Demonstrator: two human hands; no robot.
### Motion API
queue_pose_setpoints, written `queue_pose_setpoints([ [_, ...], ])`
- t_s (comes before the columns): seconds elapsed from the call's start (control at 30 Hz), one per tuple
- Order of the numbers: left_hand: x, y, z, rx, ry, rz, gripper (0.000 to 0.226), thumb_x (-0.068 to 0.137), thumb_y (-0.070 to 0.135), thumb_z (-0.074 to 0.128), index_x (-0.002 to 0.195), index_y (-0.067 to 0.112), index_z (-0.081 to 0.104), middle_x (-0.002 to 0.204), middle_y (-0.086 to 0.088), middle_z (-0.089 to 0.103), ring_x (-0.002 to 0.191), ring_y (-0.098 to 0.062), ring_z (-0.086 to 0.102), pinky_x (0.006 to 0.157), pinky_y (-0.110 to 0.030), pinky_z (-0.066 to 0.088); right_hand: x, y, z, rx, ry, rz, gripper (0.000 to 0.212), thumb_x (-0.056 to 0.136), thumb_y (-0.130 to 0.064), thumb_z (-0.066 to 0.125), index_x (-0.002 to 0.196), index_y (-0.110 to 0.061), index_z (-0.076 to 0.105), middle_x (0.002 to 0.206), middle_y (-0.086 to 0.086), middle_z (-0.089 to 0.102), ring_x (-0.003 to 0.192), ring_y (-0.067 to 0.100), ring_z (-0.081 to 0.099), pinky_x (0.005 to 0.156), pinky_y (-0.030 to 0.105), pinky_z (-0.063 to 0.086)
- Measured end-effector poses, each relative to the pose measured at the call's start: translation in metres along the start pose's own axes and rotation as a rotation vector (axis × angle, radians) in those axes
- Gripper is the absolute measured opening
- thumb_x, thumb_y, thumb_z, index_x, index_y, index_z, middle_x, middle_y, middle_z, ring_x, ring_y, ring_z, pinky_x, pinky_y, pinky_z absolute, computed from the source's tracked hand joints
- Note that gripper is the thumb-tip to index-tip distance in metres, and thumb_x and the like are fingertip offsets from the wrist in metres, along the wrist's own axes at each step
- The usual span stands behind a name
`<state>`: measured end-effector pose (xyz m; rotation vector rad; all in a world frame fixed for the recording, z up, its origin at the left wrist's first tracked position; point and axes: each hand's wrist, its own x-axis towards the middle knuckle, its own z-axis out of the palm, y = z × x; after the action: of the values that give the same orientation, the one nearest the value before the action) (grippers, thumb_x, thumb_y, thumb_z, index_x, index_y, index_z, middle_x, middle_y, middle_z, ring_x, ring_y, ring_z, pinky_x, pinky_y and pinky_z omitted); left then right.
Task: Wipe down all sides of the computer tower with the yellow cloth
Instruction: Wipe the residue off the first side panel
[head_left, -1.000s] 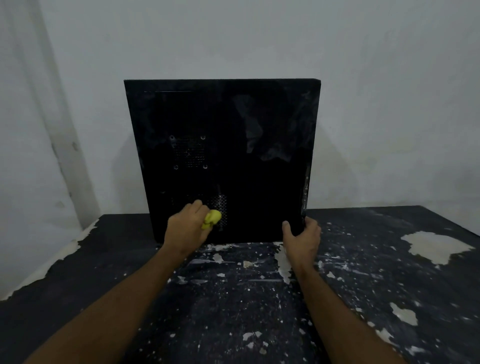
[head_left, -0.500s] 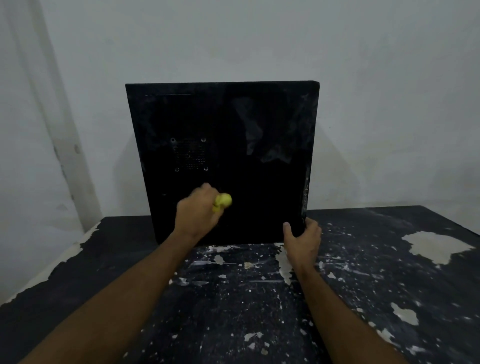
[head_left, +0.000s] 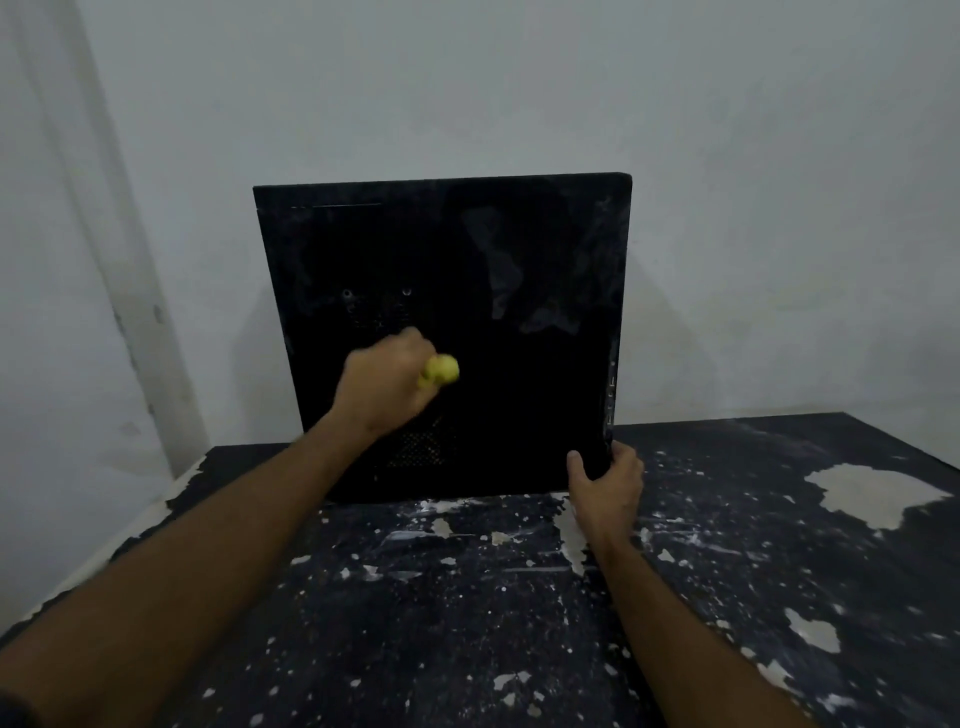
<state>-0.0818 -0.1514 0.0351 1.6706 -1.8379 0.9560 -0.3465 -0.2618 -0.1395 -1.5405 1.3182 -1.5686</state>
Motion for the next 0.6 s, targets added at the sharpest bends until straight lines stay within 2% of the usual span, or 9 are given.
queue_pose_setpoints([
  [0.07, 0.016, -0.007, -0.014, -0.097, 0.18, -0.188, 0.026, 0.082, 0.034, 0.078, 0.089, 0.015, 0.061, 0.092, -0.004, 0.057, 0.078, -0.028, 0.062, 0.052, -0.036, 0.046, -0.001, 0.0, 0.0, -0.002, 0.005, -0.005, 0.062, 0.093, -0.041, 0.071, 0.14, -0.009, 0.046, 0.13, 0.008, 0.049, 0.12, 0.025, 0.05, 0.103, 0.046, 0.049],
  [0.1, 0.021, -0.007, -0.018, -0.096, 0.178, -0.184, 0.026, 0.083, 0.035, 0.077, 0.091, 0.015, 0.062, 0.093, -0.003, 0.056, 0.078, -0.027, 0.062, 0.053, -0.036, 0.046, -0.001, 0.001, 0.0, -0.006, 0.007, -0.006, 0.062, 0.093, -0.041, 0.071, 0.14, -0.009, 0.046, 0.13, 0.008, 0.049, 0.12, 0.025, 0.05, 0.103, 0.046, 0.049],
  [0.2, 0.024, 0.0, -0.022, 0.025, -0.057, 0.084, 0.026, 0.084, 0.038, 0.074, 0.097, 0.017, 0.065, 0.098, -0.002, 0.057, 0.087, -0.028, 0.065, 0.058, -0.042, 0.053, 0.001, 0.003, -0.001, -0.001, -0.003, -0.006, 0.063, 0.093, -0.042, 0.071, 0.141, -0.009, 0.046, 0.131, 0.009, 0.049, 0.121, 0.027, 0.05, 0.104, 0.048, 0.048],
  [0.23, 0.026, -0.003, -0.024, 0.026, -0.054, 0.082, 0.025, 0.085, 0.039, 0.073, 0.097, 0.018, 0.066, 0.098, -0.001, 0.058, 0.086, -0.027, 0.066, 0.059, -0.042, 0.053, 0.001, 0.004, -0.001, 0.001, -0.008, -0.002, 0.063, 0.094, -0.042, 0.071, 0.141, -0.009, 0.046, 0.132, 0.009, 0.049, 0.122, 0.028, 0.05, 0.105, 0.049, 0.048],
  [0.37, 0.043, -0.03, -0.044, -0.209, 0.377, -0.424, 0.037, 0.09, 0.054, 0.07, 0.093, 0.016, 0.068, 0.095, -0.004, 0.06, 0.078, -0.025, 0.061, 0.061, -0.035, 0.045, 0.002, 0.003, 0.002, -0.011, 0.004, 0.021, 0.063, 0.093, -0.044, 0.07, 0.141, -0.011, 0.046, 0.132, 0.008, 0.049, 0.121, 0.027, 0.051, 0.104, 0.049, 0.049],
  [0.4, 0.042, -0.036, -0.045, -0.21, 0.42, -0.489, 0.04, 0.091, 0.055, 0.069, 0.093, 0.016, 0.067, 0.094, -0.004, 0.06, 0.078, -0.026, 0.061, 0.06, -0.034, 0.042, 0.002, 0.002, 0.003, -0.018, 0.012, 0.02, 0.063, 0.093, -0.044, 0.071, 0.14, -0.01, 0.046, 0.132, 0.008, 0.049, 0.121, 0.027, 0.051, 0.104, 0.049, 0.049],
  [0.47, 0.035, -0.038, -0.042, -0.188, 0.381, -0.419, 0.037, 0.09, 0.052, 0.071, 0.093, 0.015, 0.067, 0.093, -0.003, 0.058, 0.076, -0.025, 0.06, 0.058, -0.034, 0.042, 0.002, 0.001, 0.003, -0.03, 0.018, 0.017, 0.063, 0.093, -0.043, 0.071, 0.14, -0.009, 0.046, 0.132, 0.009, 0.049, 0.121, 0.028, 0.051, 0.103, 0.048, 0.049],
  [0.53, 0.026, -0.037, -0.041, -0.119, 0.271, -0.22, 0.033, 0.089, 0.047, 0.074, 0.094, 0.016, 0.067, 0.092, -0.001, 0.057, 0.073, -0.024, 0.06, 0.055, -0.036, 0.045, 0.001, 0.002, 0.003, -0.018, 0.009, 0.017, 0.063, 0.093, -0.043, 0.071, 0.14, -0.009, 0.046, 0.132, 0.009, 0.049, 0.121, 0.028, 0.051, 0.103, 0.048, 0.049],
  [0.6, 0.027, -0.047, -0.047, -0.105, 0.281, -0.241, 0.034, 0.09, 0.048, 0.073, 0.094, 0.015, 0.068, 0.093, -0.003, 0.059, 0.072, -0.022, 0.058, 0.056, -0.035, 0.043, 0.001, 0.001, 0.002, -0.025, 0.004, 0.016, 0.063, 0.093, -0.043, 0.071, 0.14, -0.009, 0.046, 0.132, 0.009, 0.049, 0.12, 0.028, 0.051, 0.103, 0.048, 0.049],
])
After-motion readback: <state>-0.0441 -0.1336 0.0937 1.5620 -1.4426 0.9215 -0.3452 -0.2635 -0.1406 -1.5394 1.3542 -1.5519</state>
